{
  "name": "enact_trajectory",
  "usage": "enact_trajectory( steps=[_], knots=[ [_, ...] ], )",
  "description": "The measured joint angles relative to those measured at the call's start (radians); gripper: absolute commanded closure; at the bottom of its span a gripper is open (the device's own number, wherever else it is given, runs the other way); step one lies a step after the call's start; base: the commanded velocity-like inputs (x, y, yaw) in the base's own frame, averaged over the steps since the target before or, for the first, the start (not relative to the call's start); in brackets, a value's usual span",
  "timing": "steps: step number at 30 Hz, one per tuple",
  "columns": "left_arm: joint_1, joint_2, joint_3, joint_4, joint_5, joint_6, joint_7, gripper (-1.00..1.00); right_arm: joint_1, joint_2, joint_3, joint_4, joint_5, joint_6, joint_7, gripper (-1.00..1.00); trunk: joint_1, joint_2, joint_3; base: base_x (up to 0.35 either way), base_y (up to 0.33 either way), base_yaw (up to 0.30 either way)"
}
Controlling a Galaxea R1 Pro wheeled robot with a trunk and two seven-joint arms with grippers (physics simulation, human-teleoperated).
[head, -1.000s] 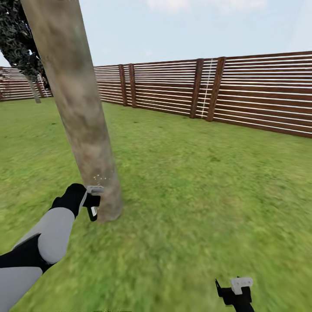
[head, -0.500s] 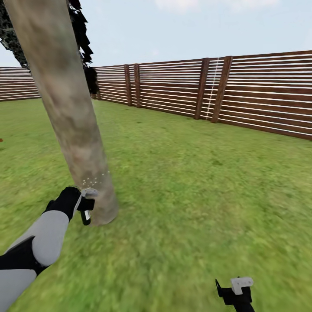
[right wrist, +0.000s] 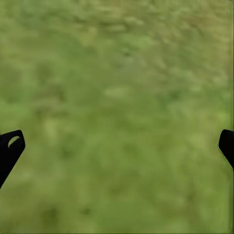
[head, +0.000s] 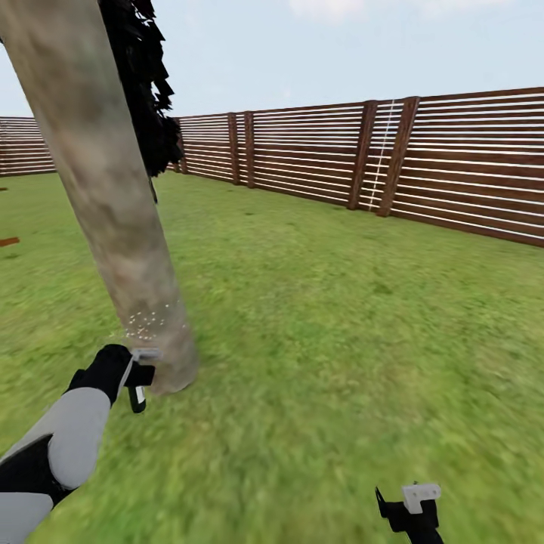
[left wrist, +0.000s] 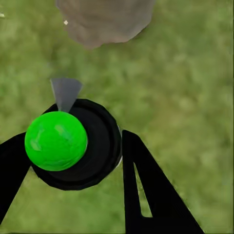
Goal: In the garden, pick up the pesticide atomizer on the floor and spray pesticide onto both trees until each tree trunk is fully covered.
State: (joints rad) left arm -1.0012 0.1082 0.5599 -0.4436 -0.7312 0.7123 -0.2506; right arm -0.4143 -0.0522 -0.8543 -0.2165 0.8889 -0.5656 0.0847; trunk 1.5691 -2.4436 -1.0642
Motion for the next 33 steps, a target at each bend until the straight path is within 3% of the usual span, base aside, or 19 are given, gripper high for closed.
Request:
enact_trajectory(
  steps=[1,3,6,7,9,11,14,16,18,20,22,24,27,29,33],
  knots=[
    [0.000,0.024,0.000,-0.005,-0.001,0.000,0.000,1.00,0.000,0.000,0.000,0.000,0.000,0.000,0.000,-1.00,0.000,0.000,0.000,0.235,-0.200,0.003],
    [0.000,0.047,-0.001,-0.006,0.008,0.000,0.000,1.00,0.000,0.000,0.001,0.000,0.000,0.000,0.000,-1.00,0.000,0.000,0.000,0.210,-0.212,0.003],
    [0.001,0.016,-0.003,0.006,0.021,0.001,0.000,1.00,-0.001,0.000,0.001,0.000,0.000,0.000,0.000,-1.00,0.000,0.000,0.000,0.176,-0.193,0.178],
    [0.001,-0.017,0.000,0.007,0.025,0.002,-0.001,1.00,0.000,0.000,0.000,0.000,0.000,0.000,0.000,-1.00,0.000,0.000,0.000,0.039,-0.027,0.273],
    [0.026,-0.001,0.001,-0.001,-0.002,-0.003,0.000,1.00,-0.001,0.000,0.000,0.000,0.000,0.000,0.000,-1.00,0.001,0.000,0.000,0.012,-0.008,0.271],
    [0.057,0.009,0.000,-0.007,0.007,-0.003,0.000,1.00,-0.001,0.000,0.001,0.000,0.000,0.000,0.000,-1.00,0.001,0.000,0.000,0.047,-0.002,0.112],
    [0.072,-0.022,-0.003,0.005,0.022,-0.003,0.002,1.00,0.000,0.000,0.001,0.000,0.000,0.000,-0.001,-1.00,0.000,0.000,0.000,0.290,0.000,0.011],
    [0.073,-0.035,0.001,0.006,0.013,-0.004,0.003,1.00,0.000,0.000,0.001,0.000,0.000,0.000,-0.001,-1.00,0.000,0.000,0.000,0.333,0.000,0.001],
    [0.085,-0.014,0.002,-0.004,-0.002,-0.005,0.003,1.00,-0.001,0.000,0.001,0.000,0.000,0.000,-0.001,-1.00,0.000,0.000,0.000,0.249,0.000,0.000],
    [0.102,0.015,0.001,-0.007,0.004,-0.005,0.002,1.00,0.000,0.000,0.001,0.000,0.000,0.000,-0.001,-1.00,0.000,0.000,0.000,0.068,0.000,0.000],
    [0.122,0.019,-0.001,-0.007,0.011,-0.005,0.002,1.00,0.000,0.000,0.001,0.000,0.000,0.000,-0.001,-1.00,0.000,0.000,0.000,0.020,0.000,0.002],
    [0.152,0.000,-0.002,0.002,0.020,-0.010,0.003,1.00,0.000,0.000,0.001,0.000,0.000,0.000,-0.001,-1.00,0.001,0.000,0.000,0.004,0.000,0.117],
    [0.159,-0.053,0.004,0.007,0.022,-0.027,0.003,1.00,-0.001,0.000,0.001,0.000,0.000,0.000,-0.001,-1.00,0.000,0.000,0.000,0.001,0.000,0.245],
    [0.180,-0.046,0.015,-0.001,0.008,-0.039,0.003,1.00,0.000,0.000,0.001,0.000,0.000,0.000,-0.001,-1.00,0.001,0.000,0.000,0.000,0.000,0.273],
    [0.209,-0.048,0.023,-0.038,0.017,-0.059,0.003,1.00,0.000,0.001,0.001,0.000,0.000,0.000,-0.001,-1.00,0.000,0.000,0.000,0.038,-0.056,0.095]
  ],
)
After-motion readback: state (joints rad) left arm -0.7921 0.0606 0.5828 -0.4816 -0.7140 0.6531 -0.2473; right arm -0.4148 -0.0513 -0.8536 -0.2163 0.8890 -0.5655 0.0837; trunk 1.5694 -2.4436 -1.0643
